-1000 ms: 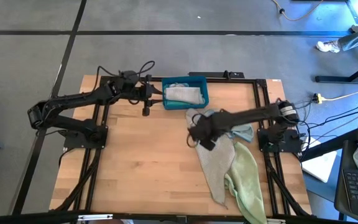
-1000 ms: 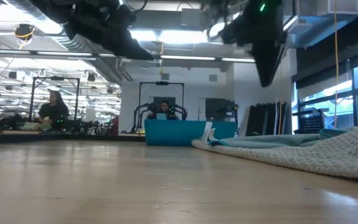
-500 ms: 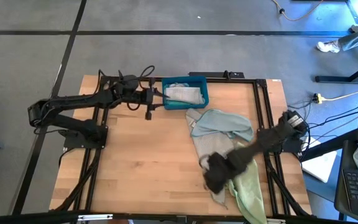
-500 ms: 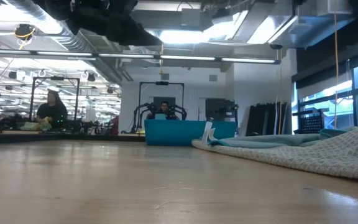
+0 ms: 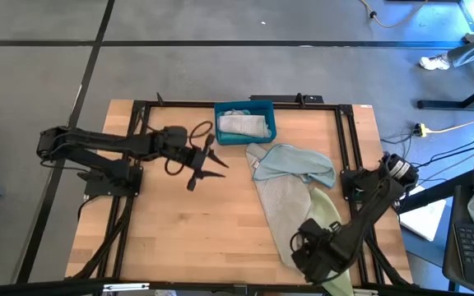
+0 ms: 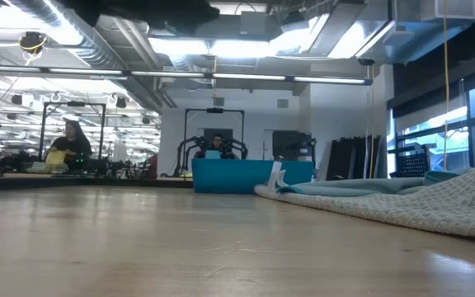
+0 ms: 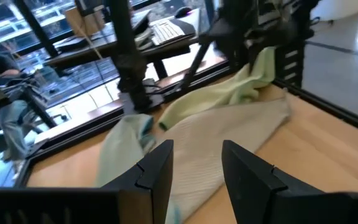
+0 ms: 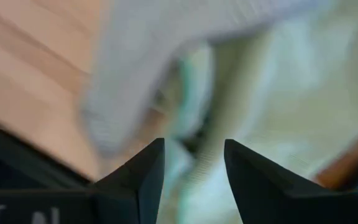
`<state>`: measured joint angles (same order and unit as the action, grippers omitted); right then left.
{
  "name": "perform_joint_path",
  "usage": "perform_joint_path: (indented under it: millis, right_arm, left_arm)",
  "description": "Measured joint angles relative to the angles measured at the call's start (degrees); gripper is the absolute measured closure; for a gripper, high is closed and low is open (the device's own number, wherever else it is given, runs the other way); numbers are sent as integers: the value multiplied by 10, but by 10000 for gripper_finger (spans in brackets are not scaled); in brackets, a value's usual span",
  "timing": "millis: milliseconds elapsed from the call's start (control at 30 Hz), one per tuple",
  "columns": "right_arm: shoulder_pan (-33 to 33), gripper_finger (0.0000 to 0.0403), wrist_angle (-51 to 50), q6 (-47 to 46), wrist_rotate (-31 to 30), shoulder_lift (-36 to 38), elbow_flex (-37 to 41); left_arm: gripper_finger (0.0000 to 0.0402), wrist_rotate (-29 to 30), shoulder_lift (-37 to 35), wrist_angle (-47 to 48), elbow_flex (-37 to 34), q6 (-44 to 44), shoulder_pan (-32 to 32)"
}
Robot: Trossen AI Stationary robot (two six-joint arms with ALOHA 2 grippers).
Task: Fold microfiber towels
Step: Fold the green towel
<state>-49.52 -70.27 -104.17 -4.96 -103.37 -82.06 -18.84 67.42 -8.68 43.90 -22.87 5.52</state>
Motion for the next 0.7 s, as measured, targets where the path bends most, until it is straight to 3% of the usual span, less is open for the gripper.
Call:
perform_joint_path:
  millis: [100, 200, 433, 633, 700]
  right_arm:
    - [8, 234, 15, 34, 49, -1, 37]
    - [13, 234, 40, 72, 53, -1, 53]
    - [6, 234, 4, 82, 55, 0, 9]
    - [-5, 234, 2, 70, -36, 0, -29]
    - [-4, 234, 6, 69, -34, -4, -12]
  left_arm:
    - [273, 51, 0, 3, 0, 3, -31]
    - [273, 109, 0, 6, 0, 17, -56]
    - [273, 181, 0, 1, 0, 27, -94]
    - [272, 199, 0, -17, 0, 45, -111]
    - [272, 199, 0, -18, 0, 45, -116]
